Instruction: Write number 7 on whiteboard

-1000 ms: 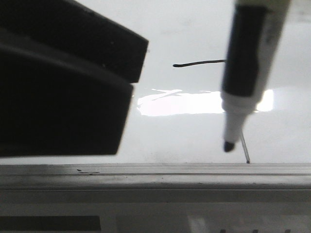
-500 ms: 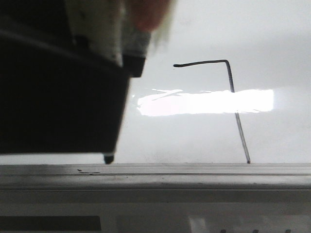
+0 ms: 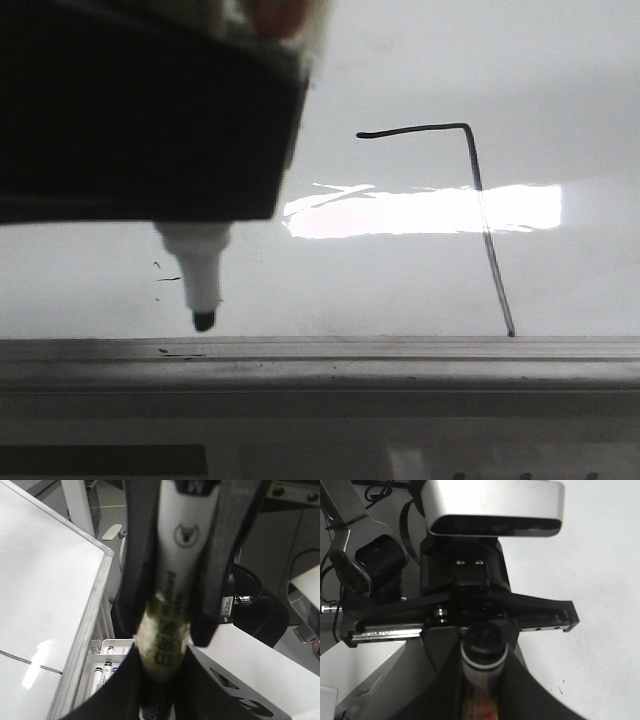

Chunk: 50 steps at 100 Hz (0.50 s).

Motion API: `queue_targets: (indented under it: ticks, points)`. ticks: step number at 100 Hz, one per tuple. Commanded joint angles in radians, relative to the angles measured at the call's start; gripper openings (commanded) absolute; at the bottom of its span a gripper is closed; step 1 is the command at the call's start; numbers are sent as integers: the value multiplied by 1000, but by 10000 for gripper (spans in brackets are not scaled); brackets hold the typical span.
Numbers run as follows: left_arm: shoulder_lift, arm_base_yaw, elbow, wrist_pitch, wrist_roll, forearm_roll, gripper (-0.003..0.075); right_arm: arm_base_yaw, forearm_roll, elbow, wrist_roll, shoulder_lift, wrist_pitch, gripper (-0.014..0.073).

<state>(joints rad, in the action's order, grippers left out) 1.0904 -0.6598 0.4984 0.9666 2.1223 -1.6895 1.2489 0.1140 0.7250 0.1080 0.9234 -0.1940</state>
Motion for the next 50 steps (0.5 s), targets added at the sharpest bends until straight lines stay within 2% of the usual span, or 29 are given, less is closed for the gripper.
queue_targets:
  ticks: [1, 35, 42, 50]
  points:
    - [-16, 1, 31, 38, -11, -117, -20, -2, -3, 32, 5, -6, 31, -44]
    - [-16, 1, 31, 44, -64, -113, -20, -2, -11, 32, 5, -6, 23, -26]
    - [-16, 1, 31, 40, -88, -109, -20, -2, -11, 32, 5, -6, 15, 50]
    - [-16, 1, 31, 22, -137, -99, -20, -2, -11, 32, 5, -10, -5, 218]
